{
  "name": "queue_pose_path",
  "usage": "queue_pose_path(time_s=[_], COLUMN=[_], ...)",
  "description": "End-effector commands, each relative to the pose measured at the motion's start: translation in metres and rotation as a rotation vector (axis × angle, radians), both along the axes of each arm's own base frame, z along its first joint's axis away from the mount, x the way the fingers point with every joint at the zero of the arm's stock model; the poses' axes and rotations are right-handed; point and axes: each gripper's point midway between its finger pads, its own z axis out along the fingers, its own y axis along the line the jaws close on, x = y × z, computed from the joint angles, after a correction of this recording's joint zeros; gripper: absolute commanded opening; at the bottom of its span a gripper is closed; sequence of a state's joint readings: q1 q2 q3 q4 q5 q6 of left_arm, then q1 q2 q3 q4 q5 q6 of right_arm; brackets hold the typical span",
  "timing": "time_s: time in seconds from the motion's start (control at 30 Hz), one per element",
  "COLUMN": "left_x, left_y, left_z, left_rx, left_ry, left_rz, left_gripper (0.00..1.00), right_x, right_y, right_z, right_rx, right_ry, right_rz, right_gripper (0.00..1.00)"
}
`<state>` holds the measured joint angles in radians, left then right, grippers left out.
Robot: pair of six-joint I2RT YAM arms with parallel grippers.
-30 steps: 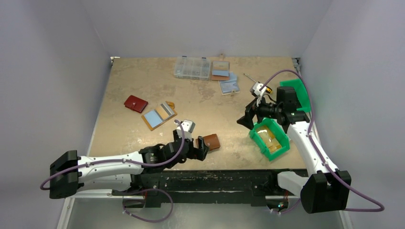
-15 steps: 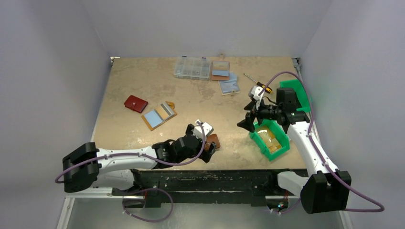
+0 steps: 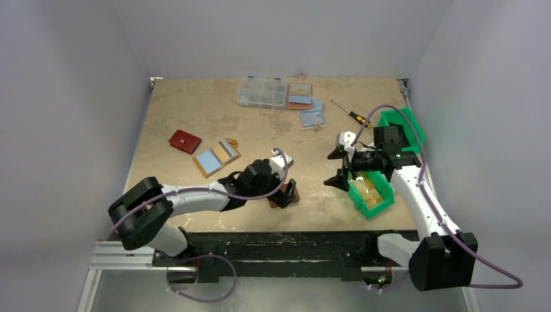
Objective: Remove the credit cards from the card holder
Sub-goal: Move the card holder to the center of the board.
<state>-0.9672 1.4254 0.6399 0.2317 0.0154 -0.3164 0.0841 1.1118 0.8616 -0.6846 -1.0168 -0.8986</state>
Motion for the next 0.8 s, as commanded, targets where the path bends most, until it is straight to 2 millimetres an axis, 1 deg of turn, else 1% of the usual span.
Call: queue_pose_path(time_s=[0.0,0.13,0.23,0.33,0.4,0.6,0.77], left_x=[0.025,0.047,0.055,0.055,0.054,0.057,0.06], left_y=[-0.015,-0.014,-0.018,-0.024,-0.026,-0.02,-0.015], left_z=[0.014,0.011,0.0,-0.009,-0.015,-0.033,-0.051], left_rx=[-0.068,-0.07,-0.037,-0.019,-0.005,0.072,0.146], left_ry=[-0.008,0.008,0.039,0.081,0.105,0.136,0.178], left_rz=[-0.046,-0.056,-0.096,-0.14,-0.164,-0.17,-0.166], left_gripper=[0.91,0.87,0.83,0.77,0.76,0.74,0.68], right_x=[-0.005,-0.006,-0.006,-0.007,-0.006,-0.007,-0.007], right_y=[0.004,0.004,0.004,0.004,0.004,0.005,0.005], right_z=[0.007,0.007,0.007,0.007,0.007,0.007,0.007], right_rx=[0.021,0.023,0.025,0.027,0.027,0.03,0.03], right_ry=[-0.026,-0.024,-0.023,-0.023,-0.022,-0.021,-0.019], right_rz=[0.049,0.052,0.051,0.054,0.054,0.056,0.057], right_gripper=[0.99,0.99,0.99,0.99,0.99,0.99,0.99])
